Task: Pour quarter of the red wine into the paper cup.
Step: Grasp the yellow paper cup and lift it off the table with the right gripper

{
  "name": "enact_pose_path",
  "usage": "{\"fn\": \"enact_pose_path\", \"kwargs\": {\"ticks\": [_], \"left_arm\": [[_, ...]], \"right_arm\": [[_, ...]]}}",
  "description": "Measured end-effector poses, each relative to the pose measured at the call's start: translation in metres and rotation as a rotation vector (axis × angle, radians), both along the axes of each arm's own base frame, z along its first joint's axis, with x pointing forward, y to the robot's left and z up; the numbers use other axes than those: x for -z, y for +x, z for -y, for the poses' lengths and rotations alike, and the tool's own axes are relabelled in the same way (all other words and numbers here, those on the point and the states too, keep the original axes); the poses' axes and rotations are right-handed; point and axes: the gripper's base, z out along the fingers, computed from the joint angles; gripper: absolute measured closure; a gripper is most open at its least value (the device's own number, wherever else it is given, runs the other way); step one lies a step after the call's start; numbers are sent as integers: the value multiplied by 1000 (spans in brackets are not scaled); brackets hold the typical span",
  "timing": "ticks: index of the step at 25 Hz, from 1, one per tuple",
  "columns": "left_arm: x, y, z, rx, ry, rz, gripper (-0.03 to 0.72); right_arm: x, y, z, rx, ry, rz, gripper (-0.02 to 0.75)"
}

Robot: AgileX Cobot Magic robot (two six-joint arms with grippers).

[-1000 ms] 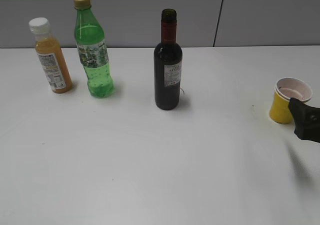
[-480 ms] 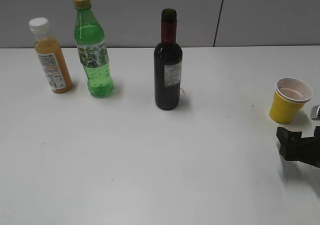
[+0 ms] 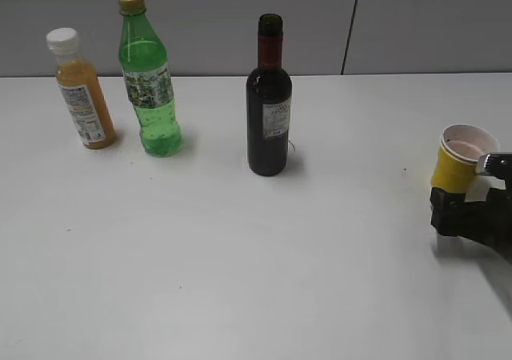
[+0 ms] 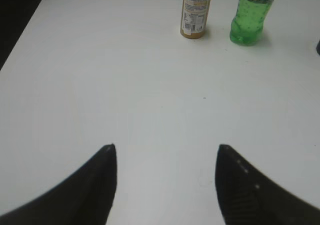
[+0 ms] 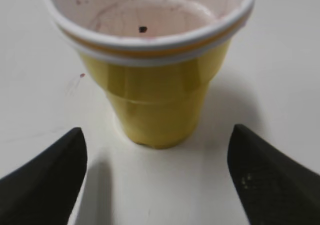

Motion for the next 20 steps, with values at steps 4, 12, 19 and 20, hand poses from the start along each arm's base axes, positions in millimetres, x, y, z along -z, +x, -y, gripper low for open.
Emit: {"fn": "enact_pose_path", "kwargs": {"ticks": [4,12,19,20], "left_arm": [[0,0,0,0,0,0,232],[0,0,0,0,0,0,232],[0,0,0,0,0,0,232],[0,0,0,0,0,0,232]], "right_arm": [[7,10,0,13,0,1,69],[17,27,-2,14,2,26,78],[24,40,-3,14,3,58,92],[25,41,-4,14,3,61,95]]}}
